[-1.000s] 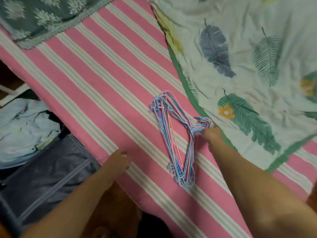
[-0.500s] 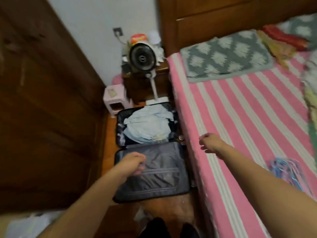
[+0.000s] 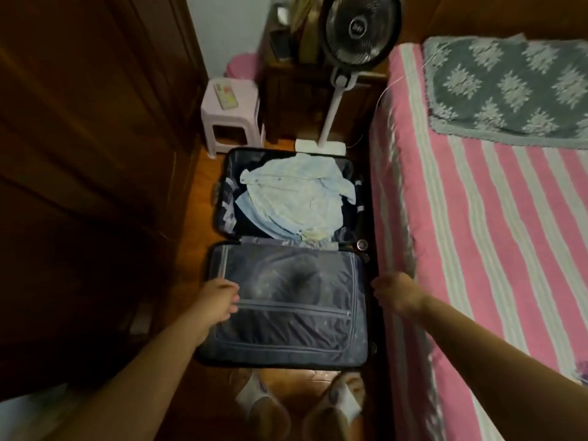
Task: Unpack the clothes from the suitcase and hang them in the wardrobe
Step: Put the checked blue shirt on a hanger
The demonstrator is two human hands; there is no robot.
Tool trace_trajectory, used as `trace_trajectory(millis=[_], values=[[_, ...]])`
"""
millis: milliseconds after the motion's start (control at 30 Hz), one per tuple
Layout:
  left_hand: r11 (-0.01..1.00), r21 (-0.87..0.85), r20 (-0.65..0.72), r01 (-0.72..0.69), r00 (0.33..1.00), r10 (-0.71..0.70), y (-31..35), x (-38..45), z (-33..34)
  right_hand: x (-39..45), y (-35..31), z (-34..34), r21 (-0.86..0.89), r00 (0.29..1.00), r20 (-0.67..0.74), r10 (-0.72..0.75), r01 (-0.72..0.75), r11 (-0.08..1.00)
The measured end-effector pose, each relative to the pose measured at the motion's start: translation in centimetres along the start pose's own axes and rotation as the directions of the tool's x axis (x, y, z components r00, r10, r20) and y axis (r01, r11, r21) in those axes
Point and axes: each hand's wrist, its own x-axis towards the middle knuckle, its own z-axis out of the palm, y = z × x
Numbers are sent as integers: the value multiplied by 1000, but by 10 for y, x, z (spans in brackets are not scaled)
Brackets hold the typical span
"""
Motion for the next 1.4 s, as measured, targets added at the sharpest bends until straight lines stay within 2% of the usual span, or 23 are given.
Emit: trace_trajectory(millis=[133,233,333,433,533,567,667,767,867,933,1000,1067,1100,1133,1167,1200,1267,1333,1400], values=[[994,111,18,-4,1000,2,-68,120,47,116,0,69,-162,998,62,-21,31,986],[952,290,37,-93,996,86,-117,220,77,220,0,128,-307,993,71,-91,108,945],[807,553,68,-208,976,205,-156,319,92,315,-12,175,-407,975,-5,-221,200,891],[567,769,137,-294,943,302,-185,392,99,410,-37,206,-537,921,-63,-383,293,791],[388,872,165,-299,925,342,-209,427,101,488,-69,223,-618,873,-57,-484,349,704],[363,878,166,-312,910,380,-212,431,100,509,-79,230,-618,869,-48,-493,362,698],[350,859,215,-374,884,416,-212,442,92,542,-99,247,-586,894,-48,-445,336,738],[361,855,257,-372,909,329,-204,444,87,541,-105,238,-551,899,-80,-430,320,771],[553,764,279,-333,943,183,-189,419,88,501,-108,199,-363,845,-197,-497,408,838],[719,635,256,-283,955,150,-186,388,90,459,-113,169,-138,821,-313,-477,458,878],[876,438,132,-201,979,158,-181,343,94,401,-113,140,117,824,-401,-401,480,870],[992,98,-2,-81,997,82,-164,288,98,336,-99,120,260,825,-442,-352,493,831],[992,-121,-19,-31,999,28,-150,258,99,301,-85,115,312,843,-422,-333,480,820],[943,-331,2,34,999,-36,-132,228,100,261,-71,110,366,870,-383,-309,450,815],[851,-512,66,117,993,-97,-113,198,102,221,-55,106,424,897,-328,-296,420,803],[763,-621,137,179,983,-119,-97,172,104,181,-40,104,477,920,-267,-288,386,790],[698,-667,265,260,959,-103,-73,131,112,109,-16,102,570,945,-183,-271,327,754],[738,-591,406,326,911,-78,-57,104,127,57,4,111,687,960,-89,-266,253,681],[796,-517,489,313,872,-25,-44,86,144,28,22,134,743,968,44,-246,133,656]])
